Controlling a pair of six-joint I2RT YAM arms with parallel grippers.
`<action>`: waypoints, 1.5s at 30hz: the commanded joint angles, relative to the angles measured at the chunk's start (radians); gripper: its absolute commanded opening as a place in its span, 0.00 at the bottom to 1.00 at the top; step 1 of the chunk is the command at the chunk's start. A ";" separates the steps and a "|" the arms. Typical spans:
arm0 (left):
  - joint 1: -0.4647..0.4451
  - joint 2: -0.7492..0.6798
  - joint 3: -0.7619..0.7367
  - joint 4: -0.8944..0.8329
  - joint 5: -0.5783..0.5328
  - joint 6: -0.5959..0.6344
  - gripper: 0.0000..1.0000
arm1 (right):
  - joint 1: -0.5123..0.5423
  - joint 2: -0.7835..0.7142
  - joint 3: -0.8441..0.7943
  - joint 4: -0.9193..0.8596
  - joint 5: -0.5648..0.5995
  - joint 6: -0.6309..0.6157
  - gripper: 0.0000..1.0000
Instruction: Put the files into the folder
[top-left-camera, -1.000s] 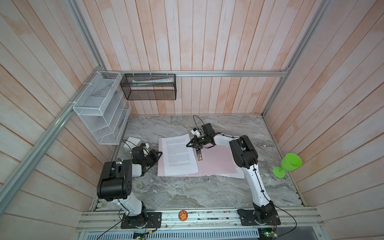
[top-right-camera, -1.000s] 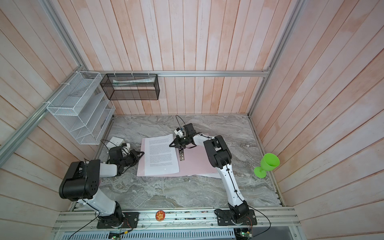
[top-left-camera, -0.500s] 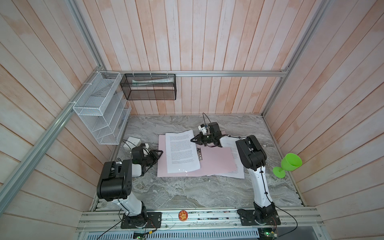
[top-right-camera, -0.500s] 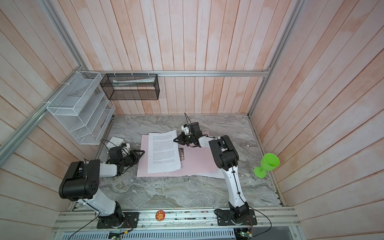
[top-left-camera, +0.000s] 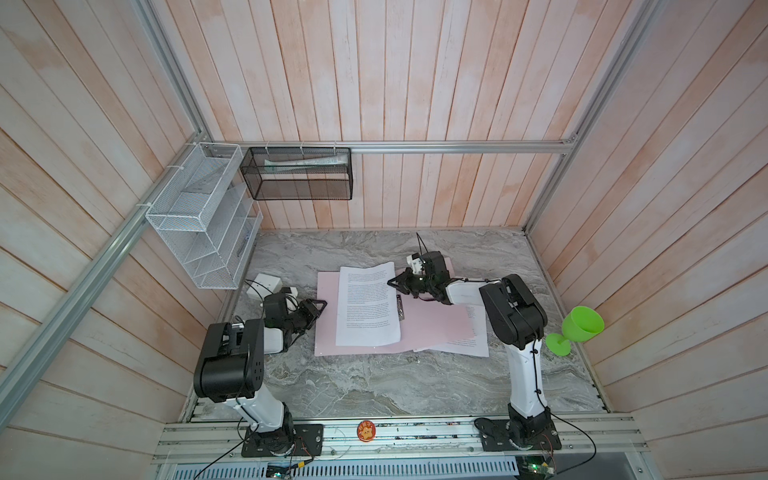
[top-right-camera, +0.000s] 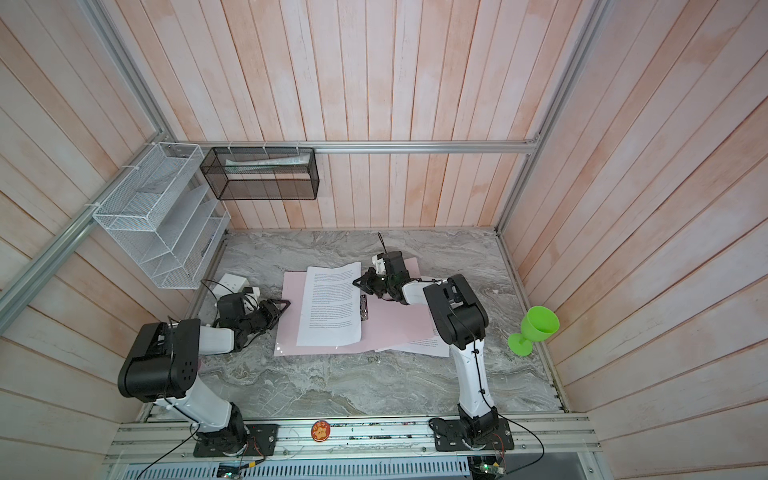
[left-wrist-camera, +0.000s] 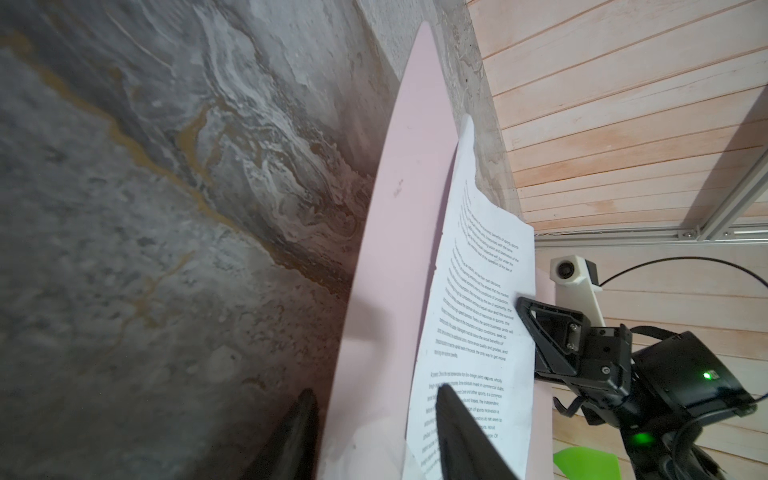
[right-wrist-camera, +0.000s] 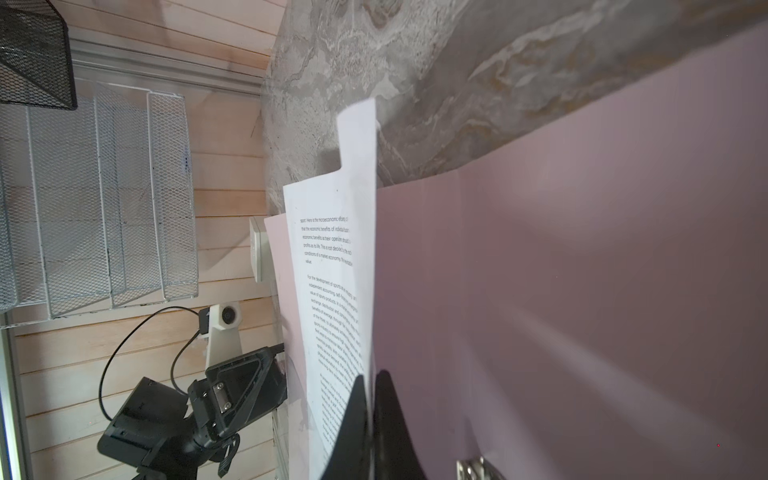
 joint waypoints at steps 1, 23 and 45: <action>-0.001 0.014 0.018 0.001 -0.007 0.005 0.49 | 0.026 -0.045 -0.024 0.053 0.066 0.054 0.00; -0.019 0.022 0.022 0.031 -0.015 -0.009 0.50 | 0.117 -0.104 -0.061 -0.177 0.040 -0.060 0.28; -0.050 -0.003 0.009 0.028 -0.038 -0.014 0.61 | 0.180 -0.120 -0.144 -0.064 -0.015 -0.024 0.00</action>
